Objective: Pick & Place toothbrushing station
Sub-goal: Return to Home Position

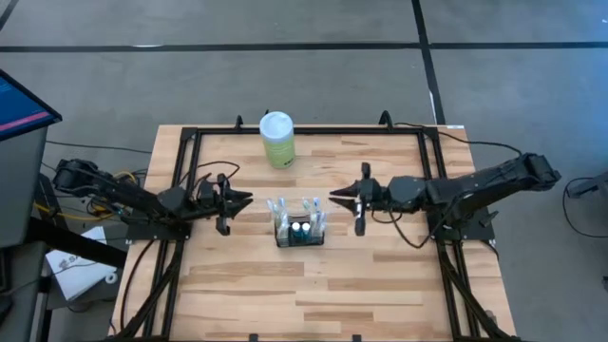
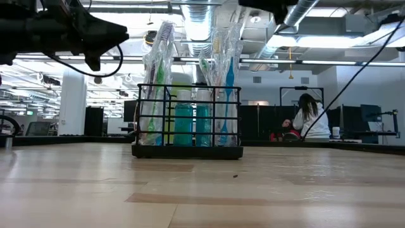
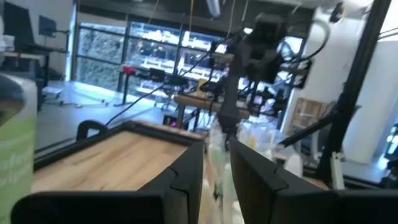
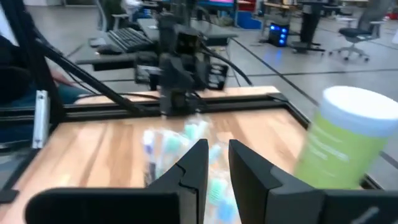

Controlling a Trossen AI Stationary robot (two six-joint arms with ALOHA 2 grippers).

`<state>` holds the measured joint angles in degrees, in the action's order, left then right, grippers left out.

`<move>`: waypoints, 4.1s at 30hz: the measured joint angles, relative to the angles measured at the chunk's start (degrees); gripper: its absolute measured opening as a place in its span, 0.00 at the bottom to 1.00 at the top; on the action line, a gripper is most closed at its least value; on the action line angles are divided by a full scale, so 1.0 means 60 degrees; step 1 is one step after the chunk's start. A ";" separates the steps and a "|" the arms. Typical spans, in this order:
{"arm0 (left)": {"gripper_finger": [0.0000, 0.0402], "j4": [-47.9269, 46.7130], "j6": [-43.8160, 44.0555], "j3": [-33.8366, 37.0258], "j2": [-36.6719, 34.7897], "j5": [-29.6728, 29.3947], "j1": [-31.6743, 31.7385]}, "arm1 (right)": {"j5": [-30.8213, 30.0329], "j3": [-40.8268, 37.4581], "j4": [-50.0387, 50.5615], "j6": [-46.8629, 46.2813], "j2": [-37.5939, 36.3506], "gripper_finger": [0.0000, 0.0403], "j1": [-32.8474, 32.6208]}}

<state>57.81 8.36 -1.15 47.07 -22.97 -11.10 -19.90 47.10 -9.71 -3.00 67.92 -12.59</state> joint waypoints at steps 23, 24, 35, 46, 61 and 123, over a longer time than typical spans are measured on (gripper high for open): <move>0.19 -0.4765 0.0656 -0.0004 -0.3633 0.0646 0.1047 | 0.1094 -0.3545 -0.0737 0.0040 -0.3197 0.14 0.2948; 0.19 -0.4985 0.0656 0.0000 -0.3793 0.0646 0.1044 | 0.1095 -0.3676 -0.0763 0.0012 -0.3312 0.14 0.3008; 0.19 -0.6995 0.0692 -0.0004 -0.5650 0.0574 0.1044 | 0.1097 -0.4816 -0.0997 0.0068 -0.4941 0.14 0.3378; 0.19 -0.8458 0.0337 -0.0354 -0.5793 0.0245 0.1044 | 0.1097 -0.5995 -0.1234 -0.0001 -0.6254 0.14 0.3372; 0.19 -1.0001 -0.0400 -0.1130 -0.6620 0.0045 0.1004 | 0.1097 -0.7020 -0.0569 0.0069 -0.8998 0.14 0.3371; 0.19 -0.9121 -0.0280 -0.0157 -0.6344 0.0519 0.0986 | 0.1063 -0.7021 0.1060 -0.0938 -0.9205 0.14 0.3299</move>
<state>3.09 6.68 -2.09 9.01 -19.86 -5.19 -13.53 4.97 -3.35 -8.62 12.69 7.20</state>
